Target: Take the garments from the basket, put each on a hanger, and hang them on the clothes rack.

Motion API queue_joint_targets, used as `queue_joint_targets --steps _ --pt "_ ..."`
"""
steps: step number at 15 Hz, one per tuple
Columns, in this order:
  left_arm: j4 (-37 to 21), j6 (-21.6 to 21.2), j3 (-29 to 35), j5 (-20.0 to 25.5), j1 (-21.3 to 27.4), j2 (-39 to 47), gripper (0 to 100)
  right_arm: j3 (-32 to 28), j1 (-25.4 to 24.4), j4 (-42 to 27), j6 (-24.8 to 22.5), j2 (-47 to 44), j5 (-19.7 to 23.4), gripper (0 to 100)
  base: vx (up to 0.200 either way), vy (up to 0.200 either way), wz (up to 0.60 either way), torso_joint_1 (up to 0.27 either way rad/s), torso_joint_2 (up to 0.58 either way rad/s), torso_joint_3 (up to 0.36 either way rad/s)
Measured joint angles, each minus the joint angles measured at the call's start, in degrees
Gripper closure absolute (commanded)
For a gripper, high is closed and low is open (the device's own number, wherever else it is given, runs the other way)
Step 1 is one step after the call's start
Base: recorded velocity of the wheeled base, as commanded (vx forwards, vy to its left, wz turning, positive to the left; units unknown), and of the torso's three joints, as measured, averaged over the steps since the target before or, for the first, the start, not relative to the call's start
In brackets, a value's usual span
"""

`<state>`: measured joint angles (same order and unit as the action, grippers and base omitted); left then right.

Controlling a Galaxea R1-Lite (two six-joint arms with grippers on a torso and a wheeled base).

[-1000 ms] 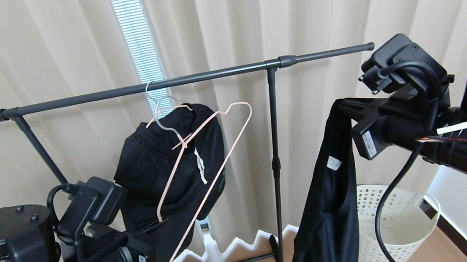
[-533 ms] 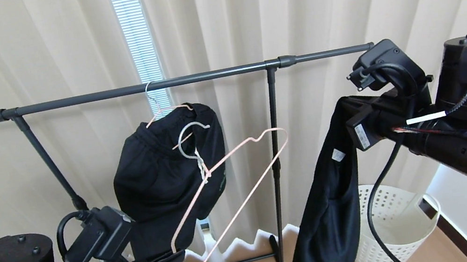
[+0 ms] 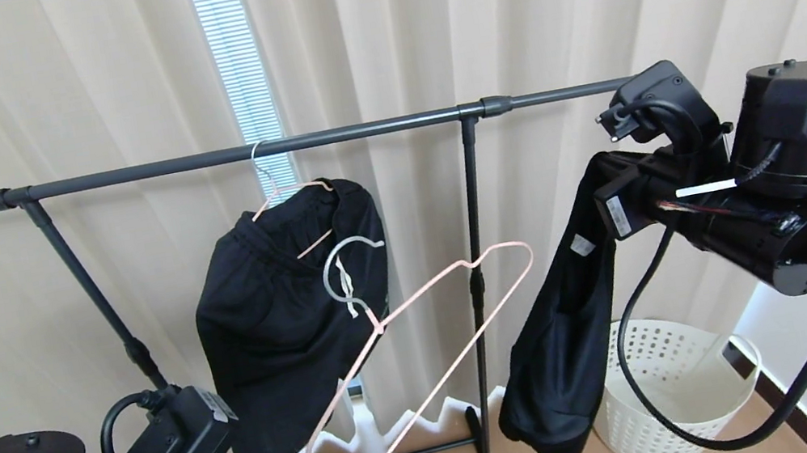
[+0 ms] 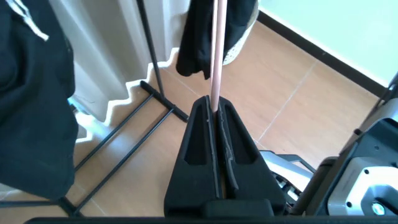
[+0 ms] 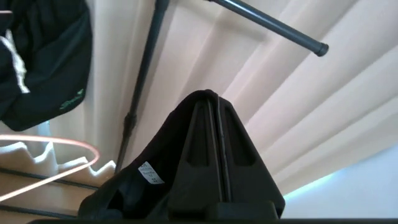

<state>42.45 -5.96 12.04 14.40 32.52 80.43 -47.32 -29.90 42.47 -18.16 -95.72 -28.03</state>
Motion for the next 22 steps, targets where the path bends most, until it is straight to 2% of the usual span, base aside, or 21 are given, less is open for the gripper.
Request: queue_joint_targets --steps 6,15,18,22 --pt "0.7 0.2 -1.0 0.6 2.3 0.3 100 -0.5 -0.5 3.5 0.0 -3.6 -1.6 100 0.0 0.0 0.0 0.0 0.0 0.0" --pt "4.2 1.0 -1.2 0.6 2.7 2.2 100 0.0 -5.6 3.8 0.1 -5.8 -2.4 100 0.0 0.0 0.0 0.0 0.0 0.0" --pt "6.9 3.1 -1.1 0.5 2.6 3.4 100 0.6 -7.1 3.9 0.1 -5.8 -2.8 100 0.0 0.0 0.0 0.0 0.0 0.0" --pt "8.9 3.4 -1.1 0.4 2.5 4.7 100 1.9 -10.2 3.8 0.2 -5.7 -4.1 100 0.0 0.0 0.0 0.0 0.0 0.0"
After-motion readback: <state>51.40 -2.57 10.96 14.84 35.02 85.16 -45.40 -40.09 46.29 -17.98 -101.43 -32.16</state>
